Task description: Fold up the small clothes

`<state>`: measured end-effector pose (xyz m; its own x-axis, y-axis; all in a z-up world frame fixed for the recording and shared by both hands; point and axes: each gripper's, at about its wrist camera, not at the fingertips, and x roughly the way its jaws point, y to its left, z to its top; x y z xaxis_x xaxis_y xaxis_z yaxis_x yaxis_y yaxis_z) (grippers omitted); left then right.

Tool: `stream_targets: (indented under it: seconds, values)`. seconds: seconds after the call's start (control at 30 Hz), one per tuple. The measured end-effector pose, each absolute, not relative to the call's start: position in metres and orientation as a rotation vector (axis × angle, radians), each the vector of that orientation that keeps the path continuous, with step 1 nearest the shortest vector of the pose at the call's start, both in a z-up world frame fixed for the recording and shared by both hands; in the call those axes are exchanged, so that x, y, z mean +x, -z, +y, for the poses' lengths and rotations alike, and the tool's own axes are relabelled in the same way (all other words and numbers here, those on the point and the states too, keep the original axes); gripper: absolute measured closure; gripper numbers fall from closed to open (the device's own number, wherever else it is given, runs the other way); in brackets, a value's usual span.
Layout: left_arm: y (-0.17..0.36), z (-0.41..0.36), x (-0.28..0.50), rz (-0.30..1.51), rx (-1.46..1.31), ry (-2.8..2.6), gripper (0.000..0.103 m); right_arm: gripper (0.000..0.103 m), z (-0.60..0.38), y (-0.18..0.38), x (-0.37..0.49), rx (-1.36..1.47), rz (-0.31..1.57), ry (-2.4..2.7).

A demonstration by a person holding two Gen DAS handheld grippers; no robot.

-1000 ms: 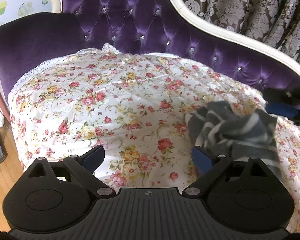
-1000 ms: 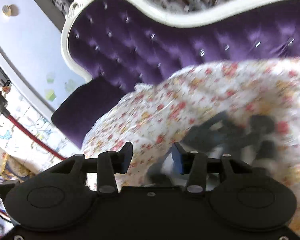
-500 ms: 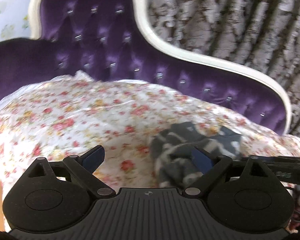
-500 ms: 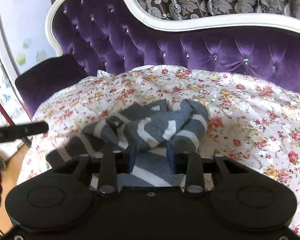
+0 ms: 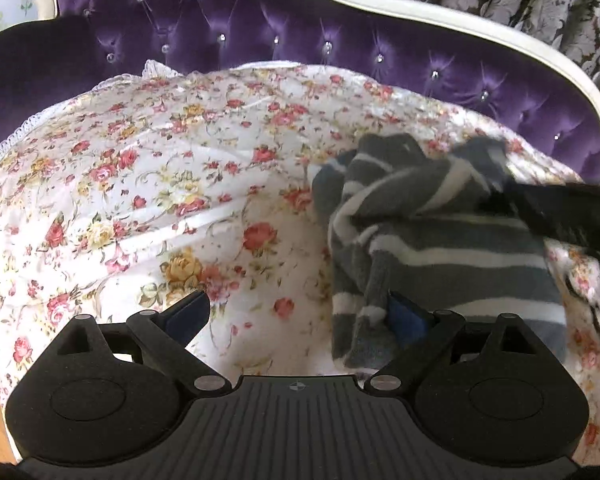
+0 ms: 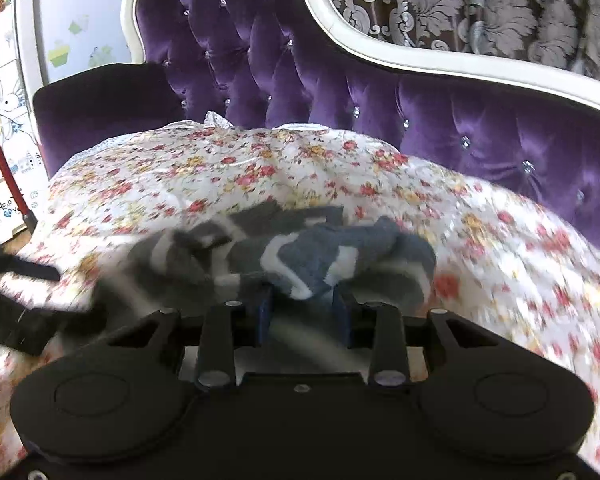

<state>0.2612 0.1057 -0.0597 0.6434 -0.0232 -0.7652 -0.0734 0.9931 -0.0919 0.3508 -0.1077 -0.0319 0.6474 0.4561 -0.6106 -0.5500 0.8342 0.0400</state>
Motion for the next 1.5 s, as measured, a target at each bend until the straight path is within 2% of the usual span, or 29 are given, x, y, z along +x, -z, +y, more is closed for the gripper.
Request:
stream_targets:
  seconds: [0.27, 0.53, 0.8, 1.03, 1.23, 1.5]
  values:
    - [0.066, 0.102, 0.261, 0.911, -0.087, -0.011, 0.008, 0.059, -0.105, 0.031, 0.399, 0.016, 0.665, -0.537]
    - [0.066, 0.104, 0.259, 0.923, -0.100, 0.009, 0.009, 0.058, -0.117, 0.015, 0.331, -0.110, 0.583, -0.609]
    - [0.058, 0.109, 0.255, 0.894, -0.139, 0.039, 0.009, 0.057, -0.123, 0.057, 0.253, -0.431, 0.531, -0.623]
    - [0.049, 0.126, 0.255, 0.813, -0.286, 0.040, 0.009, 0.057, -0.132, 0.054, 0.246, -0.354, 0.538, -0.588]
    - [0.050, 0.121, 0.258, 0.802, -0.307, 0.085, 0.009, 0.056, -0.131, 0.053, 0.231, -0.360, 0.514, -0.581]
    - [0.048, 0.111, 0.254, 0.785, -0.281, 0.112, 0.009, 0.059, -0.135, 0.047, 0.196, -0.367, 0.459, -0.605]
